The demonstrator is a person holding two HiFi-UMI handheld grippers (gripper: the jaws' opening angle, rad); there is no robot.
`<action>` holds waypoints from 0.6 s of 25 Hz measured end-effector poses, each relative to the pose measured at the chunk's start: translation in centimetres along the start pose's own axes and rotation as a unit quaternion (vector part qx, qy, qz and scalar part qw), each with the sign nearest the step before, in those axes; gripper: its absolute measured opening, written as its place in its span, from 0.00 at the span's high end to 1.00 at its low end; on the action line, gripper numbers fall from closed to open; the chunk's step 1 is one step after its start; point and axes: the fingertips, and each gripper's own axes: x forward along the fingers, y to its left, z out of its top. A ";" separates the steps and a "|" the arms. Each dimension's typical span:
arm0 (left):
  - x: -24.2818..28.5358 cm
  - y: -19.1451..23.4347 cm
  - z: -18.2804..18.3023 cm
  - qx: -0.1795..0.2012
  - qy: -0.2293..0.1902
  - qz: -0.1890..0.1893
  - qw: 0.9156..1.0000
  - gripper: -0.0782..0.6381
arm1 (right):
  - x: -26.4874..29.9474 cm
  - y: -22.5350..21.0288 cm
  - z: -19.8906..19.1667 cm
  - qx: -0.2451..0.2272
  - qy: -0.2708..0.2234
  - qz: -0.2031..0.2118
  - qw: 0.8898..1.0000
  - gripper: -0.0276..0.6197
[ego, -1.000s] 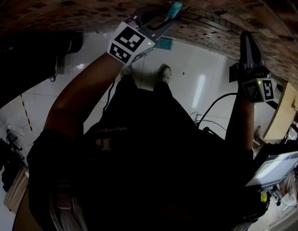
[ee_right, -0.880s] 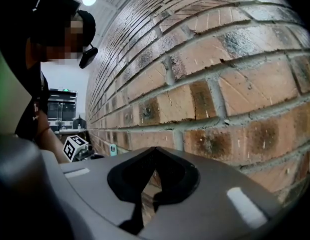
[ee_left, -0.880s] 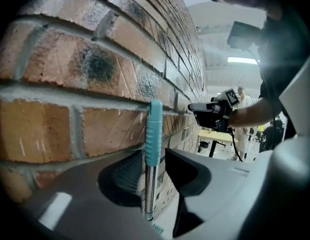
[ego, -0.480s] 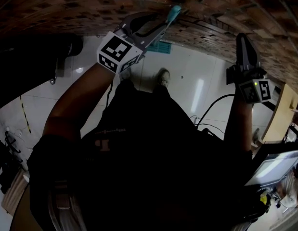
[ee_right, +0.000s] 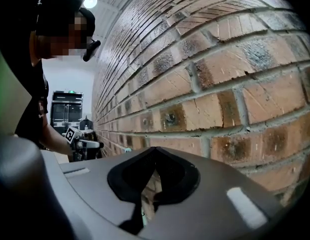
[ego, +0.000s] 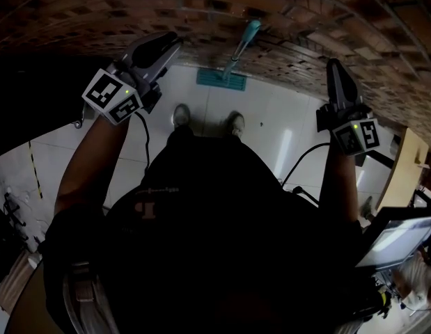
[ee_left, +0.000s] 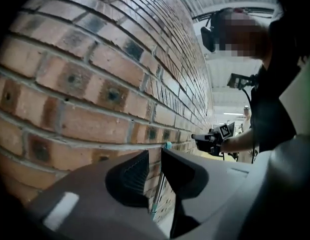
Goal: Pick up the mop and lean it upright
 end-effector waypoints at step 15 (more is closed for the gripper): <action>-4.5 1.4 0.4 -0.031 -0.032 0.050 0.998 0.87 | 0.1 3.3 -2.0 0.015 0.025 0.032 0.999 0.94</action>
